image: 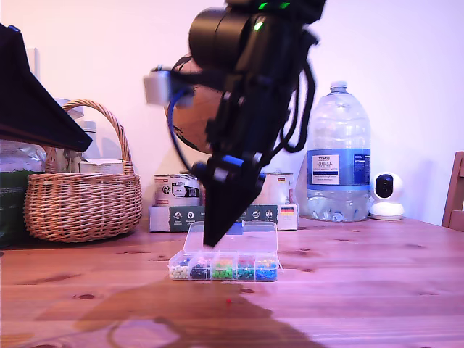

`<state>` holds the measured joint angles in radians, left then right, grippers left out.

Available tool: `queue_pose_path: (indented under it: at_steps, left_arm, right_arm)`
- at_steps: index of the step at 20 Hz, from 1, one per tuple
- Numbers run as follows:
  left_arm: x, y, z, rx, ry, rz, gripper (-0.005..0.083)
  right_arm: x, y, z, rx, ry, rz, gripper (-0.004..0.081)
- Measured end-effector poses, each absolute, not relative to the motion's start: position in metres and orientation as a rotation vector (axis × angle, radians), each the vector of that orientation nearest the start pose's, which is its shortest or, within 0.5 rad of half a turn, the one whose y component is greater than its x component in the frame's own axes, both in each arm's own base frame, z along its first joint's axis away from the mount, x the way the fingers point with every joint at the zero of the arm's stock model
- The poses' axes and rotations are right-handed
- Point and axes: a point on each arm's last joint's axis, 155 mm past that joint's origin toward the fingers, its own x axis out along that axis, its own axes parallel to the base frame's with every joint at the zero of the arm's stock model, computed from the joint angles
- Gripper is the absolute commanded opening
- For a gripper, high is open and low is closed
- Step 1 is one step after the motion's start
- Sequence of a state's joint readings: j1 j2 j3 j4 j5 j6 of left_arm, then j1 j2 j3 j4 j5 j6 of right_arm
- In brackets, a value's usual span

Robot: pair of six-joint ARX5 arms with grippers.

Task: Sort the loose pins on the table into their correct compartments

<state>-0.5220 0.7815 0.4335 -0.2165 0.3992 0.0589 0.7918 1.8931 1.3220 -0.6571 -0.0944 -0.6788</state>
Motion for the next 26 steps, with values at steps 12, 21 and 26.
queue_pose_path:
  at_steps: [12,21,26]
  left_arm:
    - [0.21,-0.204,0.135,0.089,0.557,-0.913,-0.0024]
    - [0.21,-0.204,0.135,0.089,0.557,-0.913,-0.0024]
    - [0.21,-0.204,0.135,0.089,0.557,-0.913,-0.0024]
  right_arm:
    - [0.279,0.306,0.016,-1.02,0.976,1.197,0.0177]
    - [0.28,0.299,0.007,-1.021,1.01,1.193,0.0176]
    - [0.28,0.299,0.005,-1.022,1.015,1.195,0.0176]
